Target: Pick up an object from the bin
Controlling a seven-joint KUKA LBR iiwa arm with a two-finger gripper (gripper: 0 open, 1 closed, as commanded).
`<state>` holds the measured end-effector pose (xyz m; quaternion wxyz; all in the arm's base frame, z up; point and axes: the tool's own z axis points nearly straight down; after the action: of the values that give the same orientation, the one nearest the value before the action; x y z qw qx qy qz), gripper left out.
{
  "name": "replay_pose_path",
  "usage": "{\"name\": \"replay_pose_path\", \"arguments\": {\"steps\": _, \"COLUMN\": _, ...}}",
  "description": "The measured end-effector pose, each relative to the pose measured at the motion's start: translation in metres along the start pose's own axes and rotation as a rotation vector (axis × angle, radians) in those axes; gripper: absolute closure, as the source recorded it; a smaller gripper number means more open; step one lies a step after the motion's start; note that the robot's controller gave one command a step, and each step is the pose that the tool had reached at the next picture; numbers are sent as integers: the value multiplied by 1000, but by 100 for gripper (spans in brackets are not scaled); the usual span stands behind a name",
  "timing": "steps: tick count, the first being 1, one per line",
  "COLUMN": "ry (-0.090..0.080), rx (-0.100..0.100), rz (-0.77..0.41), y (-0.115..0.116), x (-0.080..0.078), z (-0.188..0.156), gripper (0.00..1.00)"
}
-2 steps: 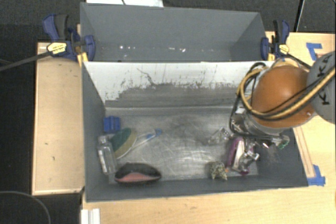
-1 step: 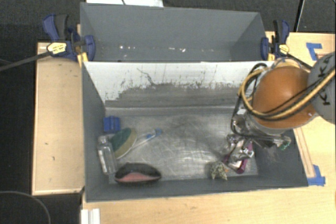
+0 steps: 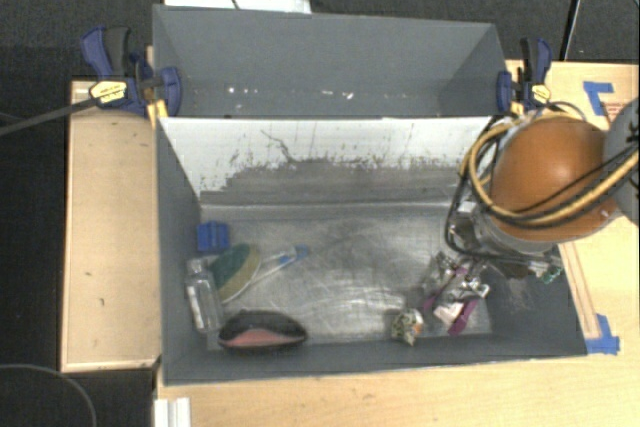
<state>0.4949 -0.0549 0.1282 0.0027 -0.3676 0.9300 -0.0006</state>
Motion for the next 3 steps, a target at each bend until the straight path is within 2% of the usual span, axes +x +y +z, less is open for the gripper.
{"name": "replay_pose_path", "arguments": {"steps": 1, "ry": 1, "rx": -1, "rz": -7, "y": -3, "x": -15, "z": -5, "gripper": 100}}
{"name": "replay_pose_path", "arguments": {"steps": 2, "ry": 1, "rx": -1, "rz": -6, "y": -25, "x": -20, "z": -7, "gripper": 100}}
{"name": "replay_pose_path", "arguments": {"steps": 3, "ry": 2, "rx": -2, "rz": -5, "y": -24, "x": -20, "z": -7, "gripper": 0}}
